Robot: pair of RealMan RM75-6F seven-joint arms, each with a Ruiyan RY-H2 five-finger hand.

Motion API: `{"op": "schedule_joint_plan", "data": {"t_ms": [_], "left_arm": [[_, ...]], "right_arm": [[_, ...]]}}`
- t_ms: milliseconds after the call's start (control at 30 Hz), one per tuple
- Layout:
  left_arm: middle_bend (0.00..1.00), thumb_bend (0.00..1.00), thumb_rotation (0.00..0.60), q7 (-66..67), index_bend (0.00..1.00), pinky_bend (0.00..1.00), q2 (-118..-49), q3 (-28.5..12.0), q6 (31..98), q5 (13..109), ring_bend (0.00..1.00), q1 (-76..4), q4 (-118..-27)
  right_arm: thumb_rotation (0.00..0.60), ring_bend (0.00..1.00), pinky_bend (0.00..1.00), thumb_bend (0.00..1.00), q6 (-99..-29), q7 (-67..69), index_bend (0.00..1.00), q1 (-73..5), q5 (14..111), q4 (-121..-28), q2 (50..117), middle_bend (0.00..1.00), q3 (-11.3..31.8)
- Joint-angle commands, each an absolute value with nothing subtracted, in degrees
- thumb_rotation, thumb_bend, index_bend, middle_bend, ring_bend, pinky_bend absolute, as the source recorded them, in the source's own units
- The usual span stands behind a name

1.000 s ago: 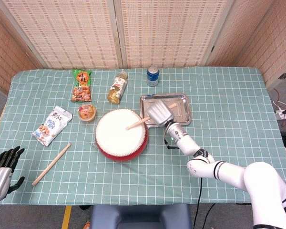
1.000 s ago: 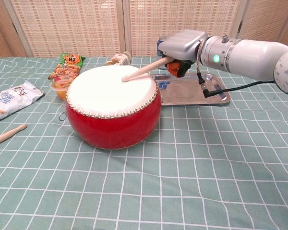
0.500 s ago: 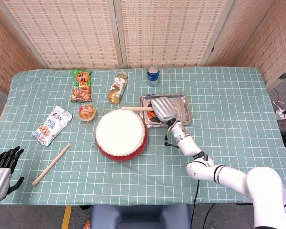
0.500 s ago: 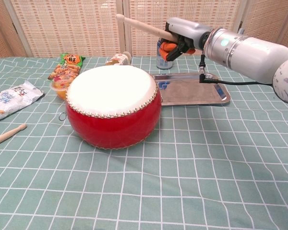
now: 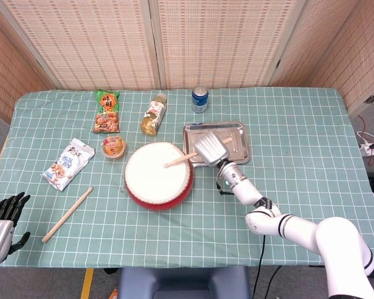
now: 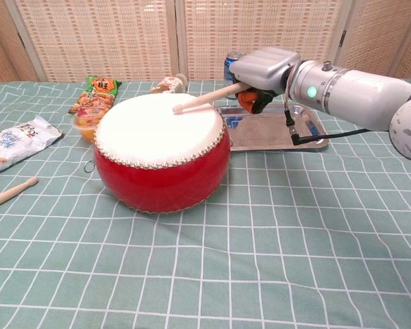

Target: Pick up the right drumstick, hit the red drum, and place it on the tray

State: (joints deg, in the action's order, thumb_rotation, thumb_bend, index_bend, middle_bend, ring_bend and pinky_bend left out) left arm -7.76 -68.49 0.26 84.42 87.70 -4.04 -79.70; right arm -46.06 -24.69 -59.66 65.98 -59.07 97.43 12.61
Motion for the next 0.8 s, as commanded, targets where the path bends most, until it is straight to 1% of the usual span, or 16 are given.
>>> {"op": "schedule_joint_plan", "data": {"t_ms": [33,133,200,400,500,633,733,800], "left_arm": [[0.00,0.26,0.600,-7.8,0.00,0.03,-68.5,0.2,84.5,87.8,0.00,-4.1,-79.7],[0.00,0.26,0.600,-7.6,0.00,0.03,-68.4,0.3,84.4,88.1,0.00,-4.2,-79.9],[0.00,0.26,0.600,-7.5,0.00,0.03,-68.4,0.3,84.4,88.2,0.00,-4.3,-80.0],[0.00,0.26,0.600,-7.2,0.00,0.02,-68.4,0.3,84.2,88.2,0.00,-4.4,-80.3],[0.00,0.26,0.600,-7.0,0.00,0.02,-68.3,0.3,83.9,88.0,0.00,-4.5,-80.4],[0.00,0.26,0.600,-7.1,0.00,0.03,-68.3,0.4,83.8,87.7,0.00,-4.3,-80.3],[0.00,0.26,0.600,-7.2,0.00,0.03,-68.4,0.4,83.8,87.6,0.00,-4.3,-80.2],[0.00,0.26,0.600,-7.3,0.00,0.03,-68.4,0.4,83.8,87.7,0.00,-4.2,-80.1]], "right_arm": [[0.600,1.00,1.00,0.70,-53.5,-9.4,1.00,-56.9,66.4,-60.4,99.3,1.00,17.6],[0.600,1.00,1.00,0.70,-54.0,-0.4,1.00,-55.4,65.4,-61.5,99.4,1.00,20.2],[0.600,1.00,1.00,0.70,-53.1,-0.8,1.00,-55.4,65.8,-61.2,98.8,1.00,19.6],[0.600,1.00,1.00,0.70,-49.3,-12.5,1.00,-57.3,69.1,-58.1,98.3,1.00,13.9],[0.600,1.00,1.00,0.70,-46.7,-18.5,1.00,-58.3,69.0,-57.0,98.6,1.00,12.0],[0.600,1.00,1.00,0.70,-45.1,-26.2,1.00,-59.3,69.0,-55.3,99.0,1.00,10.0],[0.600,1.00,1.00,0.69,-46.4,-28.2,1.00,-59.1,68.3,-55.3,99.5,1.00,10.6],[0.600,1.00,1.00,0.69,-50.5,-23.5,1.00,-58.1,68.5,-56.2,100.4,1.00,13.0]]}}
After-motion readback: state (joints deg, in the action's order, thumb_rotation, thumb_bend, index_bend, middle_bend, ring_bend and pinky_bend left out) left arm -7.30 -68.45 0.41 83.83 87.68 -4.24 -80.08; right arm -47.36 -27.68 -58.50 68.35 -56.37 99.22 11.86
